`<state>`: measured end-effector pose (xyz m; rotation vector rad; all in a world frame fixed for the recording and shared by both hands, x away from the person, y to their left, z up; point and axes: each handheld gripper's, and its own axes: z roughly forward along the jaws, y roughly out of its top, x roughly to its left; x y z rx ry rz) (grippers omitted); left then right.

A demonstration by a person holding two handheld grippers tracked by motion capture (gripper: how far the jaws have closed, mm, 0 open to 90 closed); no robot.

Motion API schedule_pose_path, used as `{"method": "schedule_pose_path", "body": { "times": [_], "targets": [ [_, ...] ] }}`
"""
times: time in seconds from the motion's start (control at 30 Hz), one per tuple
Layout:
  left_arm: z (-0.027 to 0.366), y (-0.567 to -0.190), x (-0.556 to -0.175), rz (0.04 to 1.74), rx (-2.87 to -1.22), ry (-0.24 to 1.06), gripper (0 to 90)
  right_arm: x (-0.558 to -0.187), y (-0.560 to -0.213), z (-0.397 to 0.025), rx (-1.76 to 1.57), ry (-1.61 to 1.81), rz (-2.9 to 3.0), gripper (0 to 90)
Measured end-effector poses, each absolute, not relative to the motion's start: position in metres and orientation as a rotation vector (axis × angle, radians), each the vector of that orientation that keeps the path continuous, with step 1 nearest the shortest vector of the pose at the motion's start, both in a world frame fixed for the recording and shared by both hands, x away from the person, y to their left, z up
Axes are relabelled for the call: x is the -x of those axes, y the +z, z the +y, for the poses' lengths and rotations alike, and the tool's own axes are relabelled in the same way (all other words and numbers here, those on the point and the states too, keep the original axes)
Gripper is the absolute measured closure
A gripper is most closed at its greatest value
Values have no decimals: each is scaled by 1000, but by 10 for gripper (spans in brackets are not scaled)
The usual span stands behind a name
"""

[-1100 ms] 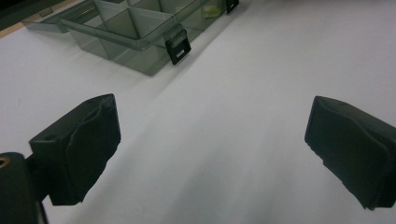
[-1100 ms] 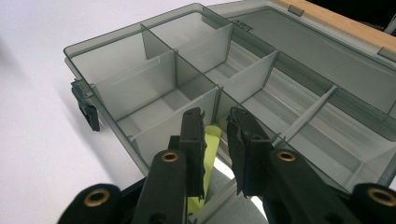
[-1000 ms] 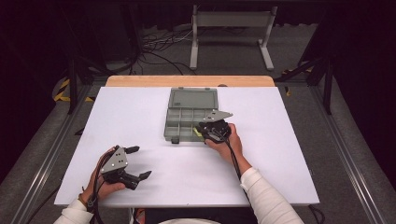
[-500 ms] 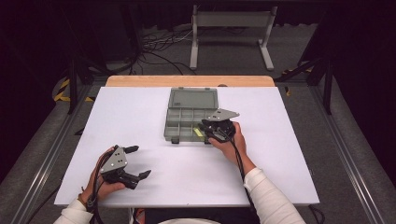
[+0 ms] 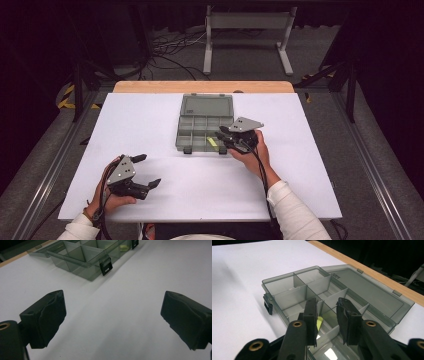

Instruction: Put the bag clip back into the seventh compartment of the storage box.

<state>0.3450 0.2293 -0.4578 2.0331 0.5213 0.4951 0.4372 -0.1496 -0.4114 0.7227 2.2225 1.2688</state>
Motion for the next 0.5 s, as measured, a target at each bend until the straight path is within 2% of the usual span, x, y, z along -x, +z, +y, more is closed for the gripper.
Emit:
{"method": "schedule_pose_path", "body": {
  "times": [0.5],
  "targets": [
    [230,-458,-345,525,-2035,492,67,-424,-405,-155,-664,1261,2227,653]
  ]
}}
